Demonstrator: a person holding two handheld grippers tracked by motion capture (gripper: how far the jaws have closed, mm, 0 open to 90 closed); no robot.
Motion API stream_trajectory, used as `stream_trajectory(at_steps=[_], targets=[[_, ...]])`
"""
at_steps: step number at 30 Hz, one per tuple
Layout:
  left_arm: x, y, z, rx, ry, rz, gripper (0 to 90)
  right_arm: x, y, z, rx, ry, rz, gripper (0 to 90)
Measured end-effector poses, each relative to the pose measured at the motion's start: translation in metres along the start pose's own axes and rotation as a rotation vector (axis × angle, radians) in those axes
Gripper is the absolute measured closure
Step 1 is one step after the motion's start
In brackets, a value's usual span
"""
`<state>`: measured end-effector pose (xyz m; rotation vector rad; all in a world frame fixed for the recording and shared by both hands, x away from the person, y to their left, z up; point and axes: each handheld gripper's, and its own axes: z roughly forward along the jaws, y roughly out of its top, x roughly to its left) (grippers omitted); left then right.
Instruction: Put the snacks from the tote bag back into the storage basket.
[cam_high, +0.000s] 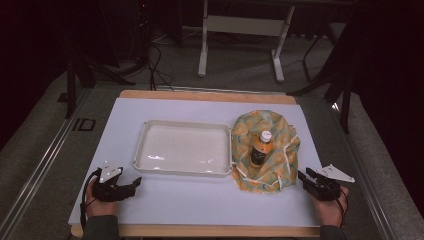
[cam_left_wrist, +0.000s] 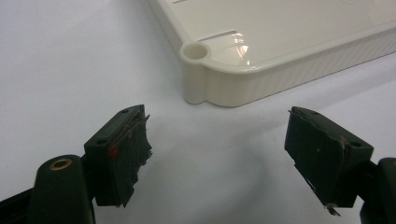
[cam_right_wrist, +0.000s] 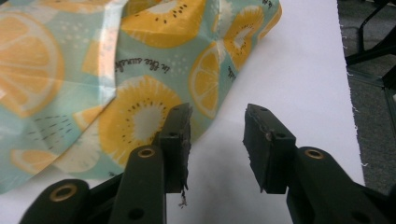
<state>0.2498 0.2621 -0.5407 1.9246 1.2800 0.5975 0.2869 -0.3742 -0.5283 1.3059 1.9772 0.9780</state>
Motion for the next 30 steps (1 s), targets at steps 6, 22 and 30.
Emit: stream_trajectory(at_steps=[6,22,30], targets=[[0.000,0.000,0.000,-0.001,-0.004,0.000,22.3,0.005,0.003,-0.005,0.015,0.007,-0.034,62.7],[-0.001,0.000,0.000,0.001,-0.001,0.012,23.1,0.015,0.025,-0.009,0.023,0.037,-0.079,62.5],[-0.001,0.000,0.000,0.003,-0.007,0.018,23.1,0.019,0.039,-0.010,0.029,0.046,-0.108,62.4]])
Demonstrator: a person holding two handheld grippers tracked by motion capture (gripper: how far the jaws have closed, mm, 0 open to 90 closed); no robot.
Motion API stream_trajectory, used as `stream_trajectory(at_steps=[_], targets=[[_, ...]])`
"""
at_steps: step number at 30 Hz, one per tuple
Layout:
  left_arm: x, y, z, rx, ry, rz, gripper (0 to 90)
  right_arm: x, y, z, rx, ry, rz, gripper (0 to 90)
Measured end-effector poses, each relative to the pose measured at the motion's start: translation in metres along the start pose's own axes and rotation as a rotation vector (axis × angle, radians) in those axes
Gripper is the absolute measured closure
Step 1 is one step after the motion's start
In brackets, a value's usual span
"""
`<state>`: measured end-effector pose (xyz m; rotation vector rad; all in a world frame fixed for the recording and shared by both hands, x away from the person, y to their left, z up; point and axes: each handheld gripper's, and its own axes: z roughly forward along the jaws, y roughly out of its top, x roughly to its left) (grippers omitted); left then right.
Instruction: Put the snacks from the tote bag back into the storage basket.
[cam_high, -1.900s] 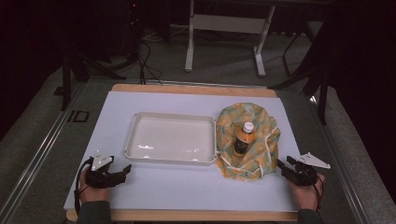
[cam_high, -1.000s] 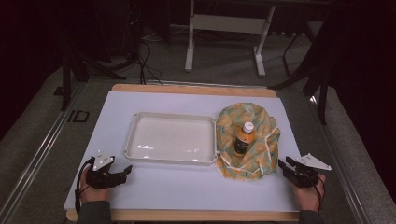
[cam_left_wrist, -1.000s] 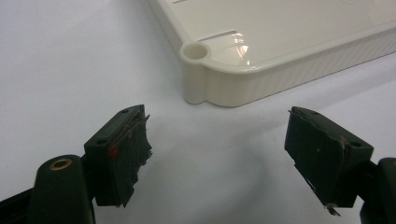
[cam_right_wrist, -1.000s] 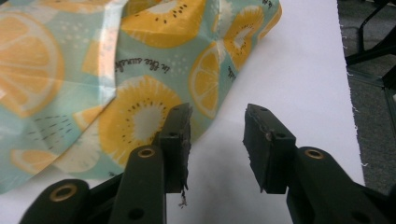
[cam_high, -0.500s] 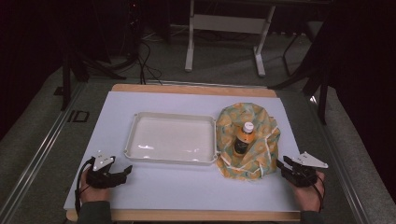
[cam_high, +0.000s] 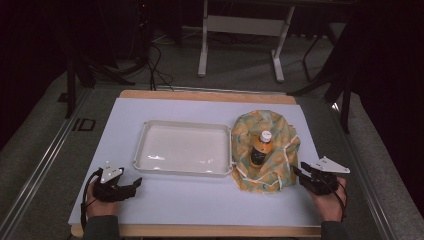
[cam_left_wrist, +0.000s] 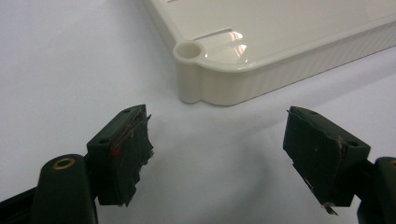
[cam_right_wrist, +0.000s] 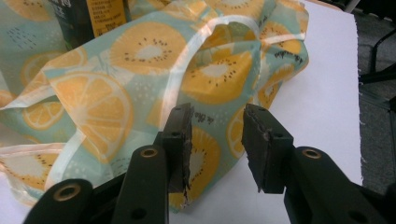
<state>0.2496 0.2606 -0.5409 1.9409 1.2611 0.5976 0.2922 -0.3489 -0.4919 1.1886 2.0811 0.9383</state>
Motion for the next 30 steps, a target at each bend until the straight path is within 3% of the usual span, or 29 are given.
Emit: stream_trajectory(at_steps=[6,27,30], targets=[[0.000,0.000,0.000,0.005,0.000,0.004,23.1,0.001,0.008,-0.005,-0.005,0.029,-0.018,61.5],[-0.001,0.000,0.000,0.003,-0.001,0.008,23.0,0.003,0.027,-0.005,0.054,0.047,-0.102,61.5],[-0.001,0.000,0.000,0.002,-0.002,0.007,23.0,0.005,0.034,-0.004,0.060,0.046,-0.138,61.9]])
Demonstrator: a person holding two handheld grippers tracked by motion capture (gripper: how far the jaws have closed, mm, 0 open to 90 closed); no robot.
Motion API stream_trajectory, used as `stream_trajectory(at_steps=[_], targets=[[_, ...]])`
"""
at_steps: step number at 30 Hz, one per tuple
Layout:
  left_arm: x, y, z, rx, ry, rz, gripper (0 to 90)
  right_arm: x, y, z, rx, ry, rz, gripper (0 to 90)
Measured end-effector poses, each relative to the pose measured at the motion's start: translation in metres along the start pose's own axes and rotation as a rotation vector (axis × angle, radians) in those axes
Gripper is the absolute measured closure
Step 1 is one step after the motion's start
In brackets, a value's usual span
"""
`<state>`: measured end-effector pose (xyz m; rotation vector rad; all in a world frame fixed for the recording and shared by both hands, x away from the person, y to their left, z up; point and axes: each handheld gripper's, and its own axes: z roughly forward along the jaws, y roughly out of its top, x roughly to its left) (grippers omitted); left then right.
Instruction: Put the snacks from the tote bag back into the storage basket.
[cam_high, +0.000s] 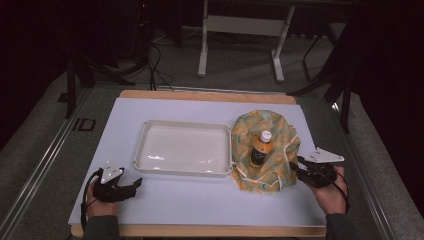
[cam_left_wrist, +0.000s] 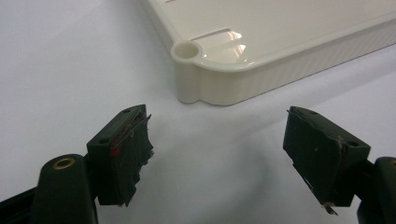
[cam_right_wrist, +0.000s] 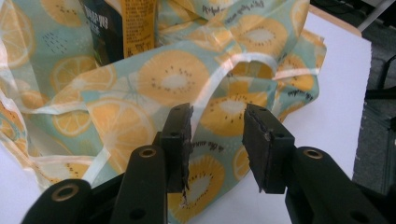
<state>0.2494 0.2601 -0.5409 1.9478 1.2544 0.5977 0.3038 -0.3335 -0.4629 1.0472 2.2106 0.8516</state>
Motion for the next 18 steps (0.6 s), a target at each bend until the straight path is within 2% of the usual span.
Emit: stream_trajectory(at_steps=[18], targets=[[0.000,0.000,0.000,0.001,-0.007,0.006,23.1,-0.003,0.027,-0.005,0.060,0.020,-0.102,63.8]])
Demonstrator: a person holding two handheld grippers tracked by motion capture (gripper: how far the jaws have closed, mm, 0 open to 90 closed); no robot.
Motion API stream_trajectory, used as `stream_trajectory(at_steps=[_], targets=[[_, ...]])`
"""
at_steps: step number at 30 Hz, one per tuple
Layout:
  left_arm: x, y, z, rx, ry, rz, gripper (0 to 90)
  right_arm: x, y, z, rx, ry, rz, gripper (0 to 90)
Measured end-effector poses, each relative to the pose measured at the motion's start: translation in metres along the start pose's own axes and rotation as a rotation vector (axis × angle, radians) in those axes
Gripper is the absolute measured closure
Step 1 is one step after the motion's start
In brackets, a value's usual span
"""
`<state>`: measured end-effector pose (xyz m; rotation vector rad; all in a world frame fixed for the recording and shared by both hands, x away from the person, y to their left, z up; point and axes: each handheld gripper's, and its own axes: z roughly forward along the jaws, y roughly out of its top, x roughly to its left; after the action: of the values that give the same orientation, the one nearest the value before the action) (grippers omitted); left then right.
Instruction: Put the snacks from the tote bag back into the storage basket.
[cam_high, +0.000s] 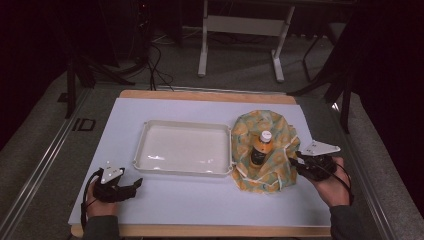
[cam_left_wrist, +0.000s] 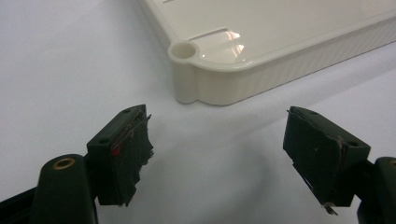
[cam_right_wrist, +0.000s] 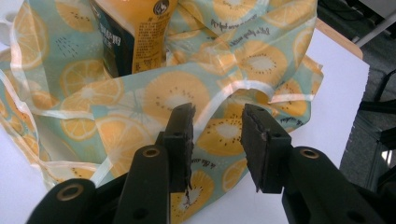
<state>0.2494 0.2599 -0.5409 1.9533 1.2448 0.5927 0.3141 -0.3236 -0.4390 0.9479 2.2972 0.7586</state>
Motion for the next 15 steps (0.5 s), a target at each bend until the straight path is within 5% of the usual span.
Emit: stream_trajectory(at_steps=[15], targets=[[0.000,0.000,0.000,0.006,-0.003,0.007,23.1,0.000,0.019,-0.001,0.045,0.026,-0.060,64.0]])
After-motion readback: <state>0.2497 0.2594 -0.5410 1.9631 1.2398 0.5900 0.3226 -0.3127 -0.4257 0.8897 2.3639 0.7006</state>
